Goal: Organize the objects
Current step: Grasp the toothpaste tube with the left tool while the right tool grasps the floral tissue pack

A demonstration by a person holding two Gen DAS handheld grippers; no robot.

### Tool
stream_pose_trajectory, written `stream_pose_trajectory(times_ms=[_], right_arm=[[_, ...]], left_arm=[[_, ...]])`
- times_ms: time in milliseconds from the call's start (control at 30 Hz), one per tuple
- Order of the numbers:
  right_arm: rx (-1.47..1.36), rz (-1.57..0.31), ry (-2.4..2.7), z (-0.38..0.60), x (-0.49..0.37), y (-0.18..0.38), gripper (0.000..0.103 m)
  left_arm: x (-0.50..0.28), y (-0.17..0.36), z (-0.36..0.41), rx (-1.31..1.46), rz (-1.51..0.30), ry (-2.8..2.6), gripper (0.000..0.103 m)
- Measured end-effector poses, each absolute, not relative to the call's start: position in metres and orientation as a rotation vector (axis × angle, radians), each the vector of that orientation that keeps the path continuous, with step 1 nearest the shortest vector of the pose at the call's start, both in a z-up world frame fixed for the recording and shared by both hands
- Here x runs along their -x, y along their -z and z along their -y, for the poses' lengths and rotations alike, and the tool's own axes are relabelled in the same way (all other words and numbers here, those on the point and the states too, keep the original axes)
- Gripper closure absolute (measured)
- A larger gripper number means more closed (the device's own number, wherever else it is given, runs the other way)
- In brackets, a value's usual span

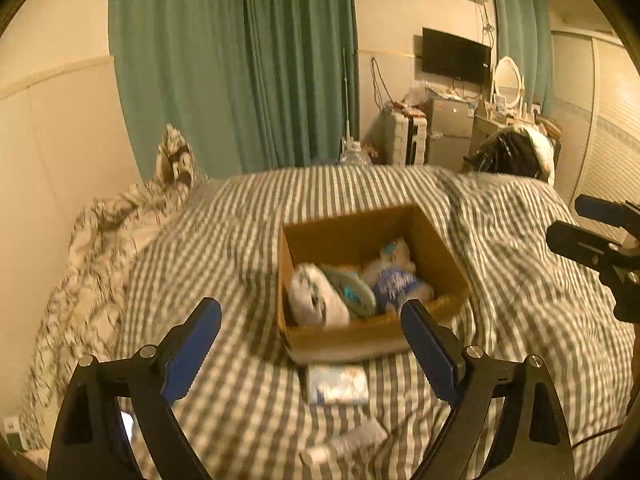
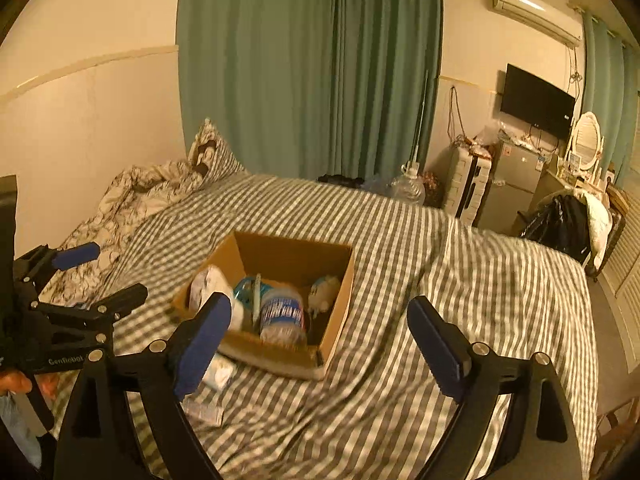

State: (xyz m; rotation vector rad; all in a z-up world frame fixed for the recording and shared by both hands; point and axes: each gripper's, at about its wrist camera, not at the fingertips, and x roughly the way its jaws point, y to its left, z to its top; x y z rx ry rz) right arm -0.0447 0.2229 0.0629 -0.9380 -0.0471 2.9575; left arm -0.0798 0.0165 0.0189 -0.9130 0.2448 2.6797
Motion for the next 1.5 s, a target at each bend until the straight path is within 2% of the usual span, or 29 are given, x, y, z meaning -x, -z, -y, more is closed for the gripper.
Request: stream_pose_trajectory(times_ms=[400,533,700,867,1000,1200,1233,1267,1333,1500], right_arm=[[1.226,-0.025,-2.848,-0.212,0.042,0.059,0.013],[1.340,-0.108,-2.801,-0.217,0.048,0.095,0.013],[1.362,-0.131,-2.784,-0.221,0.048,0.103,0.013],[1.365,-0.142,-2.773,-0.222,0.046,0.104,0.013],[1.368,-0.146,-2.770,-0.221,0.046,0.104,0.013],[1.376,-0.173,-2.768,-0.223,0.046,0.106,0.013],[1.374,-0.180,-2.767,-0.224,0.046,0.106,0.013],[1.372,-0.188,-2.765,-0.225,0.045,0.105,0.013],[1.373,-0.203,-2.764,-0.227,0.045,0.106,0.013],[1.378,-0.216,-2.759,-0.228,0.045,0.107,0.013]], left_arm=[[0.062,0.102,-0.019,1.187,-0.304,-2.564,0.010],[0.061,0.126,-0.029,1.243,-0.367,-2.504,0.023],[0.063,0.149,-0.043,1.313,-0.485,-2.440,0.024],[0.055,0.149,-0.044,1.312,-0.504,-2.385,0.024],[0.045,0.150,-0.051,1.302,-0.591,-2.342,0.025],[0.034,0.141,-0.050,1.266,-0.675,-2.316,0.050],[0.034,0.138,-0.050,1.262,-0.673,-2.288,0.069],[0.035,0.137,-0.050,1.263,-0.650,-2.247,0.074],[0.042,0.133,-0.053,1.261,-0.612,-2.200,0.074],[0.059,0.157,-0.075,1.330,-0.708,-2.100,0.073]])
